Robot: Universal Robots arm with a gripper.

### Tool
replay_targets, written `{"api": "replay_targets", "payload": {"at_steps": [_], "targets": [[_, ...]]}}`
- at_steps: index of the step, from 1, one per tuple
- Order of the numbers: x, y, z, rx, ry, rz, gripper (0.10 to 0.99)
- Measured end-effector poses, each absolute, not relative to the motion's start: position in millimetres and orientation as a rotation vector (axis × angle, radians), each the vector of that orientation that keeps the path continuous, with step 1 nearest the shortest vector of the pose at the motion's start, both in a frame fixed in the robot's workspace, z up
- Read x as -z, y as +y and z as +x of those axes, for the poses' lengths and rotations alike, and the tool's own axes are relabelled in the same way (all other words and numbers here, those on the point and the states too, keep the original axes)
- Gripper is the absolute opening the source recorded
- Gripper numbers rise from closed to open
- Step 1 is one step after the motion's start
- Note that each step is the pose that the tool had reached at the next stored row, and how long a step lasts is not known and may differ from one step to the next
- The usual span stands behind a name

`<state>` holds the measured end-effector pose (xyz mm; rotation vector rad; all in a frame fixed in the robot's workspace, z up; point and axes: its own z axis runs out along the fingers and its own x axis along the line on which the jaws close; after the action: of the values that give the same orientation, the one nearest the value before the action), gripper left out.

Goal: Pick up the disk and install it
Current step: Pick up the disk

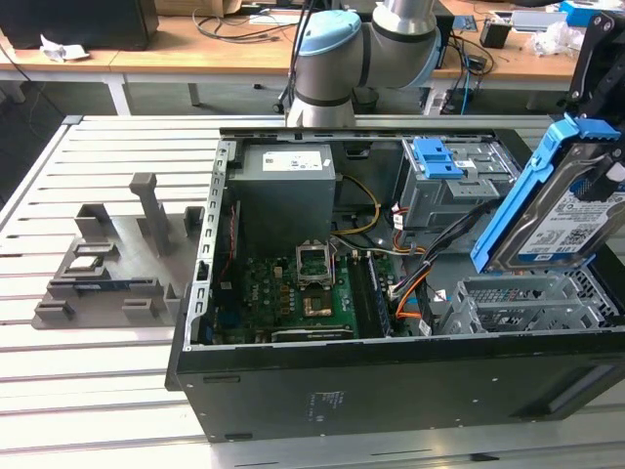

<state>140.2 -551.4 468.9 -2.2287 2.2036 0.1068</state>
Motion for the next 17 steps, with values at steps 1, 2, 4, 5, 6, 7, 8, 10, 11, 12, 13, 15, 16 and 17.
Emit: {"api": "replay_targets", "payload": {"at_steps": [1, 2, 4, 5, 6, 7, 8, 10, 11, 12, 13, 15, 16, 17], "targets": [[-468.6, -551.6, 140.4, -0.107, 2.204, -2.229, 0.365], [-468.3, -551.9, 140.4, -0.107, 2.204, -2.228, 0.365], [-467.9, -552.3, 140.5, -0.107, 2.204, -2.229, 0.365], [-467.7, -552.4, 140.5, -0.107, 2.204, -2.229, 0.365], [-467.5, -552.6, 140.5, -0.107, 2.204, -2.229, 0.365], [-467.4, -552.8, 140.5, -0.107, 2.204, -2.229, 0.365], [-467.2, -553.1, 140.5, -0.107, 2.204, -2.229, 0.365], [-466.7, -553.7, 140.5, -0.107, 2.204, -2.229, 0.365], [-466.4, -554.0, 140.5, -0.107, 2.204, -2.229, 0.365], [-466.2, -554.3, 140.5, -0.107, 2.204, -2.229, 0.365], [-466.1, -554.4, 140.5, -0.107, 2.204, -2.229, 0.365], [-465.9, -554.7, 140.5, -0.107, 2.204, -2.229, 0.365], [-465.8, -555.0, 140.5, -0.107, 2.204, -2.229, 0.365], [-465.6, -555.1, 140.5, -0.107, 2.204, -2.229, 0.365]]}}
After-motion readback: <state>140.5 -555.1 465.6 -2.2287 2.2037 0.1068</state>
